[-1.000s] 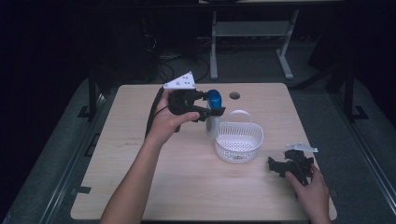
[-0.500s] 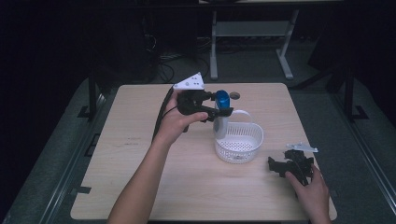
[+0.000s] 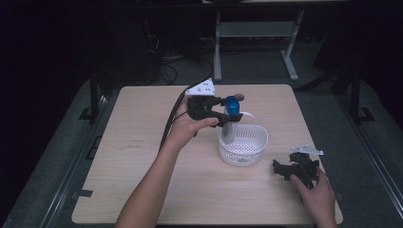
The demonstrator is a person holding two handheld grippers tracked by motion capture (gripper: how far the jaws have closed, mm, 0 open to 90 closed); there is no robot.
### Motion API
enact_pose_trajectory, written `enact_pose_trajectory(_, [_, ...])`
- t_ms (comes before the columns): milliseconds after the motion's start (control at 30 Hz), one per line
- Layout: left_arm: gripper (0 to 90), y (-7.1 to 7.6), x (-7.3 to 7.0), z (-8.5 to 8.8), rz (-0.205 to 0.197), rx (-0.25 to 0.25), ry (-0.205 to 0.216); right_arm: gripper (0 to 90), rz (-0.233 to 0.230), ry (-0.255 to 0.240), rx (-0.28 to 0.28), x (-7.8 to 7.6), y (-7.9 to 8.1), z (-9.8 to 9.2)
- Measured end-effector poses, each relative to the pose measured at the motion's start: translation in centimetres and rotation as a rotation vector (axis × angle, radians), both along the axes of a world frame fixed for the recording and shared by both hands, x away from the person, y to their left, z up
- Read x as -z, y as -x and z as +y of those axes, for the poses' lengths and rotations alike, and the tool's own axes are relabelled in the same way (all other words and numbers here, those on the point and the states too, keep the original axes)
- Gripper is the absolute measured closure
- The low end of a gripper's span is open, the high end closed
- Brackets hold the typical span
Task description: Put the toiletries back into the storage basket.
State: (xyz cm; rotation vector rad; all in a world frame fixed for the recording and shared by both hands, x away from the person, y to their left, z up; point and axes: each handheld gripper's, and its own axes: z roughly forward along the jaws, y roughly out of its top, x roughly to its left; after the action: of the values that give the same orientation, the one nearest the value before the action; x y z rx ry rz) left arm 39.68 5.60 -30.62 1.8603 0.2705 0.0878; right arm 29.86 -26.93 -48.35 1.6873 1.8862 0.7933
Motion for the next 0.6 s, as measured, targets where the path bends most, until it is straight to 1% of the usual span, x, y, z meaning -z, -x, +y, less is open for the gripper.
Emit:
enact_pose_trajectory(133, [37.3, -0.1, 0.4, -0.1, 0.000, -0.001, 0.000, 0.5, 0.000, 0.000, 0.000, 0.0, 0.0, 0.0])
enact_pose_trajectory(200, [37.3, -0.1, 0.8, -0.2, 0.002, 0.001, -0.010, 0.5, 0.002, 0.000, -0.001, 0.0, 0.0, 0.0])
enact_pose_trajectory(233, [37.3, -0.1, 0.8, -0.2, 0.002, 0.001, -0.010, 0.5, 0.002, 0.000, -0.001, 0.0, 0.0, 0.0])
enact_pose_trajectory(400, [37.3, -0.2, 1.9, -0.4, 0.004, -0.001, -0.019, 0.5, 0.001, 0.000, 0.000, 0.0, 0.0, 0.0])
enact_pose_trajectory(433, [37.3, -0.1, 2.0, -0.5, 0.010, -0.003, -0.019, 0.5, 0.001, 0.000, 0.000, 0.0, 0.0, 0.0])
enact_pose_trajectory(600, [37.3, -0.2, 2.5, -0.5, 0.015, -0.003, -0.022, 0.5, 0.001, 0.000, 0.000, 0.0, 0.0, 0.0])
